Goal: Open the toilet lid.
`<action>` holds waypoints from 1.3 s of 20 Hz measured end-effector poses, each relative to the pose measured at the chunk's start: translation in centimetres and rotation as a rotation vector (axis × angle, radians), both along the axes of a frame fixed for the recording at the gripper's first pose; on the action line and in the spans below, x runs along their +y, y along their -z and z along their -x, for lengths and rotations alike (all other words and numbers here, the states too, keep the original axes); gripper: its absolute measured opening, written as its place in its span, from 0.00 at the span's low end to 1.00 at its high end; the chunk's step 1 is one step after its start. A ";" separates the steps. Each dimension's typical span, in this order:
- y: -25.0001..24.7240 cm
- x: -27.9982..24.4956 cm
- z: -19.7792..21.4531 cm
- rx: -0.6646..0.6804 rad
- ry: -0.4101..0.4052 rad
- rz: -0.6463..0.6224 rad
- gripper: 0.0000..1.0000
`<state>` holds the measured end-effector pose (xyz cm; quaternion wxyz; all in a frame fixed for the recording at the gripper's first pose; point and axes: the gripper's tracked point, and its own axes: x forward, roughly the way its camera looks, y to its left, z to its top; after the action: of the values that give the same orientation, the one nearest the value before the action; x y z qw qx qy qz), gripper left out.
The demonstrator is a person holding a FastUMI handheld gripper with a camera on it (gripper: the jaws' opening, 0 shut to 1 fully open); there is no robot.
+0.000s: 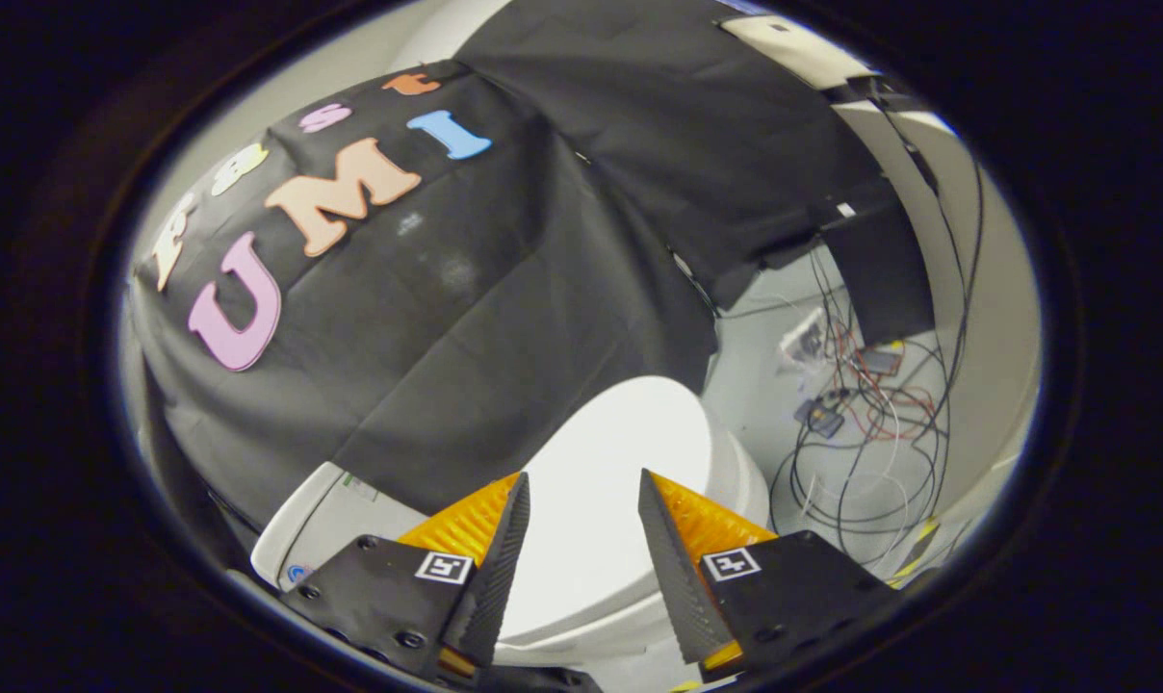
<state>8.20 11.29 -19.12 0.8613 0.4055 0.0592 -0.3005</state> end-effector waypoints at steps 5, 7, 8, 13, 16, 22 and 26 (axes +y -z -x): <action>5.0 0.7 1.8 0.094 0.065 -0.116 0.72; 6.8 0.5 3.2 0.134 0.119 -0.155 0.72; 7.7 0.6 3.8 0.153 0.139 -0.177 0.72; 11.4 1.0 3.5 0.181 0.149 -0.312 0.72; 13.2 0.2 3.2 0.202 0.146 -0.367 0.49; 13.2 -0.7 2.3 0.158 0.105 -0.393 0.17; 12.1 -1.2 2.7 0.156 0.110 -0.341 0.04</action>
<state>5.50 10.08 -31.22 0.7552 0.5236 0.1536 -0.3633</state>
